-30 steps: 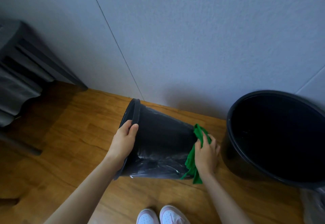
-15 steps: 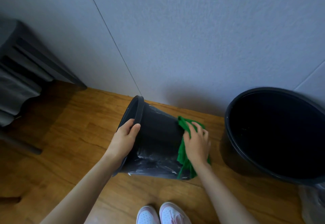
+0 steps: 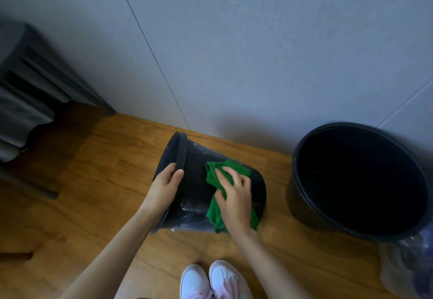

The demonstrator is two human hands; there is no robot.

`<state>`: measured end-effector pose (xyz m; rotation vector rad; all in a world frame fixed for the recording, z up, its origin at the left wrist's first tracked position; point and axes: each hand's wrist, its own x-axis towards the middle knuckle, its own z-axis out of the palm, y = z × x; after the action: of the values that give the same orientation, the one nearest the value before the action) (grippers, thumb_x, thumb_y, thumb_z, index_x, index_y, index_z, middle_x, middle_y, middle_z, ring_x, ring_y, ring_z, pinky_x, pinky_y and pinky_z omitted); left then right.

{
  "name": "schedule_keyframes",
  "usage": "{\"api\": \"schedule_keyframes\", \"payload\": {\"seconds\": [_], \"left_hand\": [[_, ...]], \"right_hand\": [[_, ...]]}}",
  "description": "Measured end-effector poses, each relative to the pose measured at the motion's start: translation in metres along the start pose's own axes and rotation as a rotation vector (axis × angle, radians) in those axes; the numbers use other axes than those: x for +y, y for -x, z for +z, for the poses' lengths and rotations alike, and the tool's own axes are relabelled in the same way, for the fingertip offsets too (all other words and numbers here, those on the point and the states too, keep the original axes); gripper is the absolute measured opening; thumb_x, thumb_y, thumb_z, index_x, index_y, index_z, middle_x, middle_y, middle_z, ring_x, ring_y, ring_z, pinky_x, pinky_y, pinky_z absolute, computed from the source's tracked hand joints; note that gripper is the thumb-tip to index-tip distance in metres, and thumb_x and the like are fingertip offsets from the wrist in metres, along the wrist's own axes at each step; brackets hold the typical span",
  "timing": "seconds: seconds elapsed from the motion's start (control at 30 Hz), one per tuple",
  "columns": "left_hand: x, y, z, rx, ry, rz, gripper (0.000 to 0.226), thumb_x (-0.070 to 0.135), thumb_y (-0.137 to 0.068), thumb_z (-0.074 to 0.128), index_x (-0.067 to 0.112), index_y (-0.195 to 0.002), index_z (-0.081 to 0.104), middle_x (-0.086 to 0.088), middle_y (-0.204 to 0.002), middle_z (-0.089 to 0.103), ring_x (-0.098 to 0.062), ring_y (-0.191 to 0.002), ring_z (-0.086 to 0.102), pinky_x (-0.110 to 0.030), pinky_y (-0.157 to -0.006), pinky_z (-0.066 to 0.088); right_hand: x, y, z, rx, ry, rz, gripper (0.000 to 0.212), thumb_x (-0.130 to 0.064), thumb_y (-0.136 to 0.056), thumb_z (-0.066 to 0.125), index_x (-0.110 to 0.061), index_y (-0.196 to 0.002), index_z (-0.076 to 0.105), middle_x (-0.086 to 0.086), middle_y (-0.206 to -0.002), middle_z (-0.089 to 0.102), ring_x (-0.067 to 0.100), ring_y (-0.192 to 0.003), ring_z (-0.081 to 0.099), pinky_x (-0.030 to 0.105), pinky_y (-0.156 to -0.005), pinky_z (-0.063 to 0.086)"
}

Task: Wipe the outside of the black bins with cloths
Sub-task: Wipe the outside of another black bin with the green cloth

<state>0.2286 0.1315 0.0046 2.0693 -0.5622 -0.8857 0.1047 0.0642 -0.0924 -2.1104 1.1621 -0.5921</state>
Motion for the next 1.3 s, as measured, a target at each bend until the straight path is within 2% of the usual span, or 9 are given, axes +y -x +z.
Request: {"api": "schedule_keyframes", "payload": {"seconds": [0.1,0.27,0.37,0.6,0.77,0.87,0.97,1.07,1.3], "left_hand": [[0.004,0.004,-0.001,-0.007,0.009,0.026,0.026,0.017,-0.099,0.04,0.032,-0.082,0.049,0.011,-0.084,0.055,-0.002,-0.079,0.053,-0.011,-0.063,0.044],[-0.006,0.002,-0.011,-0.053,0.044,0.009,0.016,0.02,-0.099,0.04,0.018,-0.1,0.056,-0.001,-0.092,0.06,-0.019,-0.093,0.057,-0.023,-0.068,0.043],[-0.004,0.002,-0.012,-0.108,0.102,0.003,0.023,0.018,-0.099,0.04,0.028,-0.117,0.05,0.004,-0.103,0.06,-0.015,-0.099,0.057,-0.023,-0.072,0.045],[0.005,-0.007,-0.008,-0.036,0.08,-0.07,0.024,0.004,-0.088,0.04,0.015,-0.107,0.049,-0.005,-0.096,0.059,-0.024,-0.09,0.055,-0.041,-0.083,0.045],[0.001,-0.008,0.002,0.061,-0.015,-0.03,0.03,0.036,-0.098,0.038,0.009,-0.099,0.053,-0.002,-0.089,0.057,-0.015,-0.084,0.053,-0.026,-0.069,0.04],[-0.001,-0.006,0.003,0.05,-0.038,0.067,0.03,0.031,-0.099,0.037,0.011,-0.089,0.056,-0.003,-0.084,0.055,-0.012,-0.081,0.053,-0.021,-0.068,0.039],[-0.002,-0.003,0.006,0.046,-0.088,0.097,0.026,0.03,-0.1,0.037,0.021,-0.118,0.054,0.003,-0.106,0.057,-0.011,-0.104,0.052,-0.018,-0.084,0.036],[-0.003,-0.001,0.008,0.012,-0.088,0.171,0.02,0.025,-0.099,0.039,0.026,-0.082,0.047,0.007,-0.077,0.05,-0.002,-0.071,0.046,-0.007,-0.058,0.035],[0.005,-0.001,0.013,-0.027,0.04,0.062,0.028,0.021,-0.098,0.036,0.02,-0.071,0.039,0.009,-0.07,0.045,-0.003,-0.063,0.043,-0.016,-0.058,0.036]], "right_hand": [[-0.006,-0.021,0.001,-0.068,0.052,-0.019,0.05,-0.016,-0.087,0.058,-0.032,-0.133,0.05,-0.012,-0.14,0.043,0.022,-0.121,0.036,0.037,-0.093,0.036],[0.061,-0.041,-0.009,-0.128,0.15,0.344,0.043,-0.018,-0.092,0.051,-0.032,-0.133,0.049,-0.011,-0.144,0.04,0.025,-0.126,0.035,0.038,-0.099,0.035],[0.095,-0.033,-0.014,-0.173,0.117,0.415,0.043,-0.012,-0.095,0.046,-0.022,-0.137,0.047,-0.005,-0.144,0.039,0.027,-0.124,0.035,0.035,-0.1,0.033],[0.102,-0.021,-0.016,-0.118,0.052,0.309,0.042,-0.007,-0.093,0.05,-0.015,-0.134,0.05,-0.001,-0.136,0.047,0.023,-0.122,0.039,0.035,-0.1,0.036],[0.075,-0.002,-0.019,0.043,-0.076,0.234,0.041,-0.003,-0.091,0.052,-0.011,-0.131,0.052,0.001,-0.133,0.05,0.02,-0.12,0.042,0.024,-0.096,0.034],[0.047,0.005,-0.017,0.115,-0.228,0.127,0.039,-0.003,-0.09,0.052,-0.01,-0.129,0.054,-0.001,-0.128,0.052,0.012,-0.117,0.044,0.017,-0.095,0.031],[0.02,0.003,-0.019,0.206,-0.427,0.086,0.039,-0.012,-0.089,0.044,-0.005,-0.126,0.055,-0.003,-0.123,0.054,0.009,-0.115,0.05,0.013,-0.097,0.036],[-0.005,0.001,-0.022,0.225,-0.515,0.025,0.039,-0.013,-0.089,0.043,-0.004,-0.126,0.054,0.0,-0.122,0.056,0.002,-0.114,0.049,0.008,-0.096,0.036],[-0.023,0.019,0.0,0.062,-0.206,-0.215,0.052,-0.022,-0.084,0.042,-0.026,-0.135,0.044,-0.005,-0.144,0.042,0.011,-0.128,0.038,0.023,-0.106,0.032]]}}
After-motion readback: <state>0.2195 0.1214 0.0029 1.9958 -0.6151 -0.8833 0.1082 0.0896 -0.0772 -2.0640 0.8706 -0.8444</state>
